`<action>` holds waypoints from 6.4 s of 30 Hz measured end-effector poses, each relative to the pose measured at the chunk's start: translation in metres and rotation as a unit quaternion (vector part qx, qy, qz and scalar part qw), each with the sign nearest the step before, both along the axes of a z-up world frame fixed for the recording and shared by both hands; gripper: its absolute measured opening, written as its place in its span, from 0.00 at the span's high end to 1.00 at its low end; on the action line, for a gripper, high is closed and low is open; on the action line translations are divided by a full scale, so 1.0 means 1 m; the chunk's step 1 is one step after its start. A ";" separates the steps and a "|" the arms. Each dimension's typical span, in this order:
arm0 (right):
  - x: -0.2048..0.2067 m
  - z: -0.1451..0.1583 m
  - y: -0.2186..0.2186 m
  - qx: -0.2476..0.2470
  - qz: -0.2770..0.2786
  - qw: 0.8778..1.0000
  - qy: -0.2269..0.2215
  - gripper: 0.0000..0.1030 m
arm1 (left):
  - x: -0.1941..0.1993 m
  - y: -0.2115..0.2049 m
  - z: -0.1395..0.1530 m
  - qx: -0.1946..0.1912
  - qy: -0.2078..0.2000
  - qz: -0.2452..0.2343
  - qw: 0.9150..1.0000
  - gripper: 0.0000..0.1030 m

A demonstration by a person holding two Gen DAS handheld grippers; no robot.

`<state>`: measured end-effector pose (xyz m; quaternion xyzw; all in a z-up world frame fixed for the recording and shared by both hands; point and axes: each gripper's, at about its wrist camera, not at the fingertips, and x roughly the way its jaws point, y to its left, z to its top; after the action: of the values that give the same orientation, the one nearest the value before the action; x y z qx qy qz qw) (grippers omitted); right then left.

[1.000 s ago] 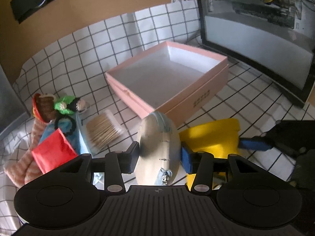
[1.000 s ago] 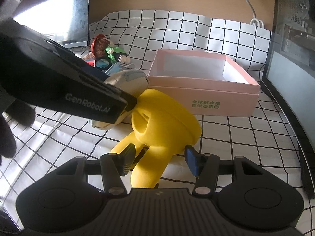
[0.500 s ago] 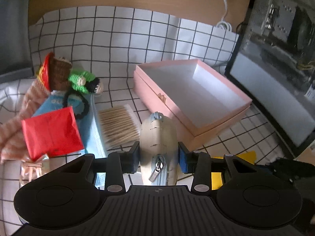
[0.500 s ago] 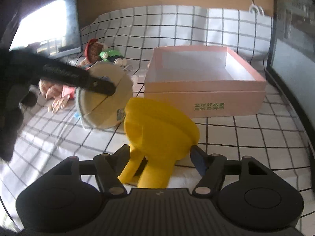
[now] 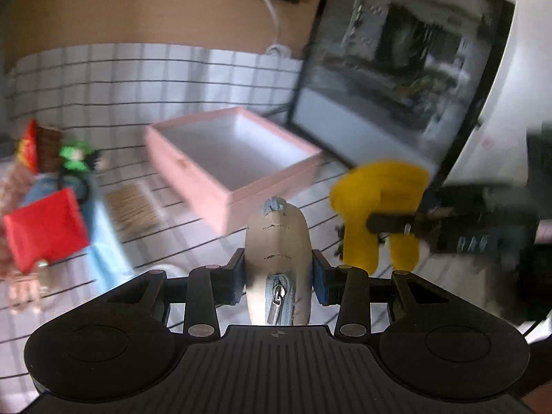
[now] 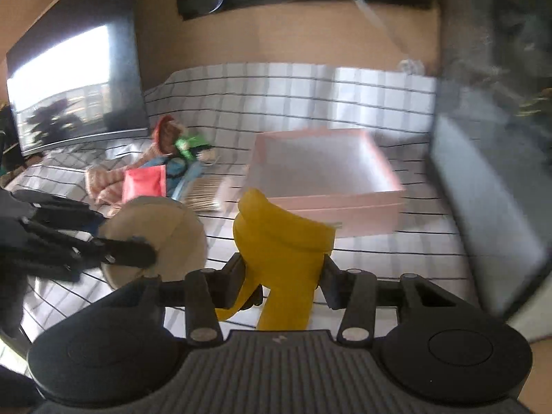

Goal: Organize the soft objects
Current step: 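Lower the yellow toy and beige pad into the pink box and open both grippers, then move both grippers back from the box toward the pile of items, then grasp the red tea packet with the right gripper, then grasp the beige ribbon bow with the left gripper while the right holds the red packet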

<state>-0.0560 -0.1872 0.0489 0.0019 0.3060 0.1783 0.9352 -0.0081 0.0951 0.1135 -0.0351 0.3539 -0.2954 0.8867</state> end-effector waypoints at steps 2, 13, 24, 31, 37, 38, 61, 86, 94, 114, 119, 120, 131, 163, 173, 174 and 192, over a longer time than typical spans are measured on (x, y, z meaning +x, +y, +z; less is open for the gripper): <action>-0.005 0.004 -0.009 -0.011 -0.019 1.000 0.001 0.56 | 0.014 -0.008 0.018 -0.021 -0.008 -0.005 1.000 0.58; -0.029 0.006 -0.035 -0.019 -0.102 0.994 -0.018 0.54 | 0.161 -0.037 0.059 -0.102 -0.039 0.110 0.988 0.58; 0.000 0.018 -0.037 0.019 -0.109 0.994 -0.017 0.54 | 0.103 0.012 0.022 -0.122 0.018 0.148 0.981 0.58; 0.100 0.077 0.010 0.063 -0.048 0.992 -0.094 0.34 | 0.031 0.036 -0.030 -0.121 0.104 0.169 0.973 0.58; 0.167 0.057 0.025 0.005 -0.047 0.996 -0.069 0.33 | -0.005 0.083 -0.035 -0.118 0.100 0.244 0.957 0.58; 0.169 0.045 0.020 -0.007 -0.057 0.997 -0.060 0.33 | -0.010 0.092 -0.039 -0.120 0.102 0.260 0.953 0.58; 0.159 -0.033 0.038 0.042 -0.093 0.994 0.042 0.30 | 0.051 0.103 -0.048 -0.025 0.098 0.328 0.939 0.58; 0.009 -0.011 0.059 -0.109 -0.032 0.992 -0.050 0.30 | 0.115 0.075 -0.079 0.083 0.067 0.232 0.967 0.89; 0.029 -0.009 0.099 -0.091 0.034 0.994 -0.049 0.30 | 0.006 0.140 -0.081 0.053 0.108 0.279 0.953 0.90; 0.184 -0.031 0.342 -0.074 0.333 0.937 0.071 0.30 | -0.125 0.206 -0.063 -0.097 0.136 0.367 0.915 0.86; 0.204 -0.046 0.349 -0.085 0.384 0.909 0.138 0.30 | -0.113 0.201 -0.075 -0.126 0.145 0.348 0.917 0.86; 0.202 -0.047 0.347 -0.090 0.386 0.907 0.143 0.29 | -0.109 0.199 -0.076 -0.129 0.146 0.344 0.919 0.86; 0.096 -0.021 0.284 -0.110 0.405 0.905 0.070 0.25 | -0.060 0.196 -0.091 -0.135 0.154 0.350 0.914 0.86; 0.064 -0.059 0.191 -0.113 0.291 0.944 0.109 0.30 | 0.048 0.165 -0.077 0.045 0.111 0.347 0.930 0.81; 0.037 -0.067 0.164 -0.110 0.218 0.967 0.069 0.24 | 0.081 0.153 -0.090 0.093 0.124 0.314 0.937 0.78; 0.037 -0.066 0.165 -0.110 0.216 0.968 0.067 0.24 | 0.083 0.154 -0.090 0.094 0.130 0.312 0.936 0.78; 0.028 -0.064 0.167 -0.109 0.236 0.963 0.073 0.19 | 0.050 0.152 -0.089 0.097 0.116 0.296 0.943 0.83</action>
<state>-0.0280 -0.0205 -0.0149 -0.1597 0.3823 0.3591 0.8363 0.0422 0.2472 0.0248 -0.0858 0.4547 0.0228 0.8862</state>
